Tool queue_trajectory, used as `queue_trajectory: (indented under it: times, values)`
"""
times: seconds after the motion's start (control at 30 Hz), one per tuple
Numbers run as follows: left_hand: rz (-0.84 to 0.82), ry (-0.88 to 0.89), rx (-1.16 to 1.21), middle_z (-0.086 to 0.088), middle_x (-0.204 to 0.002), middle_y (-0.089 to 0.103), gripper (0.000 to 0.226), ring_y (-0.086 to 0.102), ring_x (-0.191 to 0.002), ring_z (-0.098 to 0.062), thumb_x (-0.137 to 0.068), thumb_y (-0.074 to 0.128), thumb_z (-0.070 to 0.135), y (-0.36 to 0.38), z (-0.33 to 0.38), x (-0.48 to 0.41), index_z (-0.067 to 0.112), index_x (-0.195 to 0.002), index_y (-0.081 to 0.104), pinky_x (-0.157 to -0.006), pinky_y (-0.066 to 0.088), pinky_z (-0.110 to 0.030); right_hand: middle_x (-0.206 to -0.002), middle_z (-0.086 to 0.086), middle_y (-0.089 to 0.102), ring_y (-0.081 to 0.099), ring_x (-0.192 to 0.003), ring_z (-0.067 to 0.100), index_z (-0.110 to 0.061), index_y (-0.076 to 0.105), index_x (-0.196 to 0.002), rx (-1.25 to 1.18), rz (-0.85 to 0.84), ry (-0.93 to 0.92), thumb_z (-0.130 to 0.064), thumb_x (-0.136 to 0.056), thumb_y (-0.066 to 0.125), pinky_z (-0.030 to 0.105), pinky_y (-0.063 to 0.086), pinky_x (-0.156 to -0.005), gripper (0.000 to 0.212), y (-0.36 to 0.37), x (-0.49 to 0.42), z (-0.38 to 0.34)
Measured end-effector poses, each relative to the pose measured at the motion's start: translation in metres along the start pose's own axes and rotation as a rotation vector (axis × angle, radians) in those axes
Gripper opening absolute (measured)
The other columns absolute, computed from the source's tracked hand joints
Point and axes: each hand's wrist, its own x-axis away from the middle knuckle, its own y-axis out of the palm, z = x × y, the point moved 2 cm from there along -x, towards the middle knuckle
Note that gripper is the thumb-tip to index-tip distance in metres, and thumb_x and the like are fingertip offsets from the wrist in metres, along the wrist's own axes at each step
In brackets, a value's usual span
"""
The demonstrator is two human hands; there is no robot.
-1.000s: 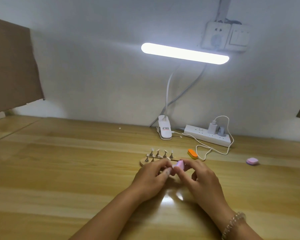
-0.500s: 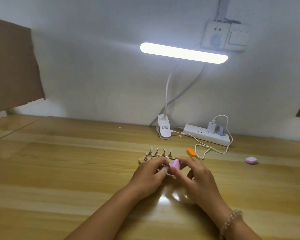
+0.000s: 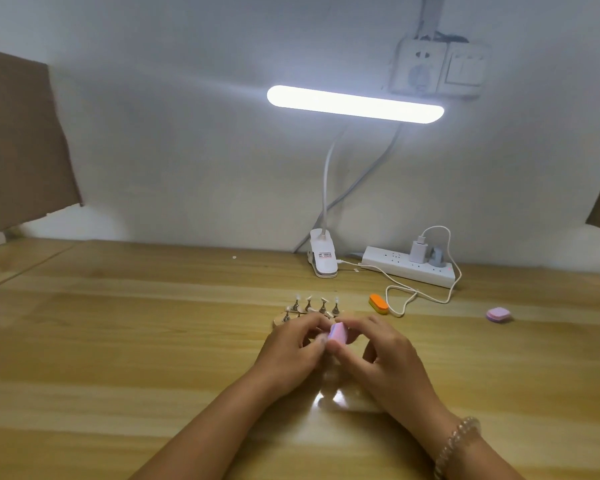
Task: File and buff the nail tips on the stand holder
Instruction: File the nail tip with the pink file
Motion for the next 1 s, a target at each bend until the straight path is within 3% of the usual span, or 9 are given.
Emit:
queue_trajectory:
  times: [0.1,0.2,0.27,0.4,0.53,0.67,0.8,0.9,1.0]
  values:
    - [-0.014,0.018,-0.009,0.020,-0.080,0.065,0.025,0.057,-0.070,0.001,-0.098,0.057,0.013,0.0015,0.0005,0.0002,0.033,-0.087,0.065,-0.072,0.050,-0.031,-0.092,-0.017,0.065,0.059,-0.078,0.003,-0.032,0.070,-0.098,0.004,0.048,0.062,-0.062,-0.082,0.056,0.034,0.050,-0.070,0.036,-0.0038,-0.0043,0.0086]
    - [-0.022,-0.001,0.011,0.017,-0.089,0.069,0.024,0.063,-0.080,-0.003,-0.097,0.057,0.009,0.0001,0.0005,0.0006,0.030,-0.092,0.068,-0.076,0.052,-0.031,-0.096,-0.020,0.060,0.053,-0.064,0.003,-0.037,0.066,-0.109,0.055,0.011,-0.019,-0.061,-0.080,0.058,0.026,0.048,-0.063,0.038,-0.0004,-0.0003,0.0024]
    - [-0.021,-0.004,0.016,0.015,-0.093,0.071,0.021,0.065,-0.085,-0.002,-0.097,0.057,0.009,-0.0009,0.0004,0.0004,0.027,-0.095,0.070,-0.075,0.050,-0.026,-0.096,-0.019,0.061,0.053,-0.065,0.000,-0.035,0.067,-0.110,0.005,-0.007,-0.026,-0.061,-0.080,0.059,0.023,0.045,-0.061,0.041,0.0008,-0.0008,0.0001]
    - [-0.023,0.029,-0.058,0.021,-0.082,0.067,0.023,0.052,-0.063,0.008,-0.096,0.061,0.016,0.0013,0.0039,0.0013,0.036,-0.086,0.067,-0.066,0.039,-0.019,-0.094,-0.020,0.060,0.051,-0.069,-0.005,-0.035,0.068,-0.106,0.043,0.057,0.041,-0.057,-0.082,0.064,0.023,0.044,-0.066,0.033,-0.0032,-0.0030,0.0070]
    - [-0.028,0.030,-0.029,0.018,-0.087,0.071,0.025,0.060,-0.073,-0.001,-0.091,0.062,0.008,0.0002,0.0048,0.0011,0.032,-0.091,0.071,-0.067,0.045,-0.023,-0.094,-0.023,0.058,0.053,-0.073,-0.010,-0.035,0.065,-0.102,0.066,0.027,-0.025,-0.064,-0.076,0.059,0.018,0.039,-0.060,0.039,0.0020,0.0001,0.0009]
    - [-0.019,0.023,-0.059,0.019,-0.080,0.068,0.019,0.052,-0.063,-0.001,-0.096,0.063,0.019,0.0009,0.0040,0.0022,0.034,-0.085,0.068,-0.064,0.041,-0.023,-0.091,-0.023,0.058,0.053,-0.072,-0.007,-0.035,0.065,-0.099,0.069,0.087,0.046,-0.059,-0.079,0.066,0.021,0.042,-0.063,0.031,-0.0016,-0.0031,0.0076]
    - [-0.019,0.016,-0.049,0.013,-0.094,0.073,0.020,0.066,-0.087,-0.006,-0.094,0.060,0.009,-0.0005,0.0044,0.0022,0.026,-0.095,0.071,-0.075,0.050,-0.026,-0.093,-0.022,0.059,0.053,-0.072,-0.007,-0.036,0.065,-0.097,0.063,0.038,0.001,-0.061,-0.076,0.065,0.018,0.040,-0.060,0.032,0.0032,-0.0001,0.0038]
    - [-0.007,0.011,-0.079,0.013,-0.090,0.070,0.017,0.064,-0.084,-0.006,-0.098,0.058,0.013,0.0008,0.0031,0.0023,0.026,-0.094,0.068,-0.075,0.051,-0.030,-0.089,-0.021,0.060,0.055,-0.078,-0.007,-0.038,0.068,-0.096,0.030,0.086,0.076,-0.059,-0.078,0.066,0.020,0.040,-0.065,0.028,0.0000,-0.0037,0.0093]
    - [-0.008,-0.008,-0.083,0.014,-0.087,0.067,0.021,0.061,-0.080,-0.008,-0.097,0.055,0.011,0.0013,0.0007,0.0015,0.028,-0.093,0.066,-0.079,0.052,-0.038,-0.090,-0.023,0.059,0.054,-0.071,-0.007,-0.040,0.067,-0.102,0.065,0.059,0.009,-0.064,-0.079,0.061,0.019,0.041,-0.061,0.034,0.0029,0.0001,0.0047]
